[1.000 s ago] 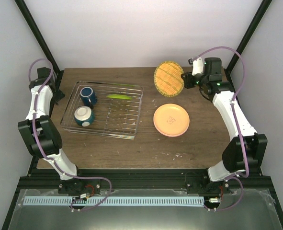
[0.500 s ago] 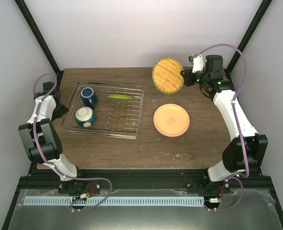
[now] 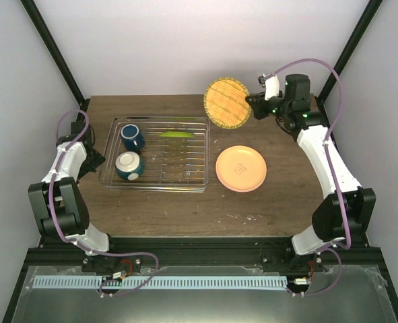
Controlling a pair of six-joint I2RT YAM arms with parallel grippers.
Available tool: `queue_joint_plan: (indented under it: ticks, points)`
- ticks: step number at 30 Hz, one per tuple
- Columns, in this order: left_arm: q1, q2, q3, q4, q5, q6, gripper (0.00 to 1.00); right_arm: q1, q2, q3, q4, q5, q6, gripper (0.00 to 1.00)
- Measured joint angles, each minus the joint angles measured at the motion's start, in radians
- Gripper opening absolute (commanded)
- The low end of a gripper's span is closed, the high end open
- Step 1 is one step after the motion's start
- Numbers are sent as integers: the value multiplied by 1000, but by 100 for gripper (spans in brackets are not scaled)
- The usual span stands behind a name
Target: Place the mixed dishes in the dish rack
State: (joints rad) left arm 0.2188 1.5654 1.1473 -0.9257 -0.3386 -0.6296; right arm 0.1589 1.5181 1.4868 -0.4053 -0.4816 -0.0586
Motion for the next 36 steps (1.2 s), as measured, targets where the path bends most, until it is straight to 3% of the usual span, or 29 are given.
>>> queue_joint_plan:
  ticks: [9, 22, 29, 36]
  points:
    - [-55, -23, -50, -6, 59, -34, 100, 94, -48, -128, 140, -66, -111, 1]
    - [-72, -40, -61, -49, 93, -40, 100, 122, -50, -179, 282, -114, -249, 1]
    - [-80, 9, 144, -63, 60, -14, 100, 134, -50, -183, 315, -129, -304, 1]
    - [-80, 133, 372, -63, 13, 11, 100, 157, -51, -293, 392, -154, -375, 1]
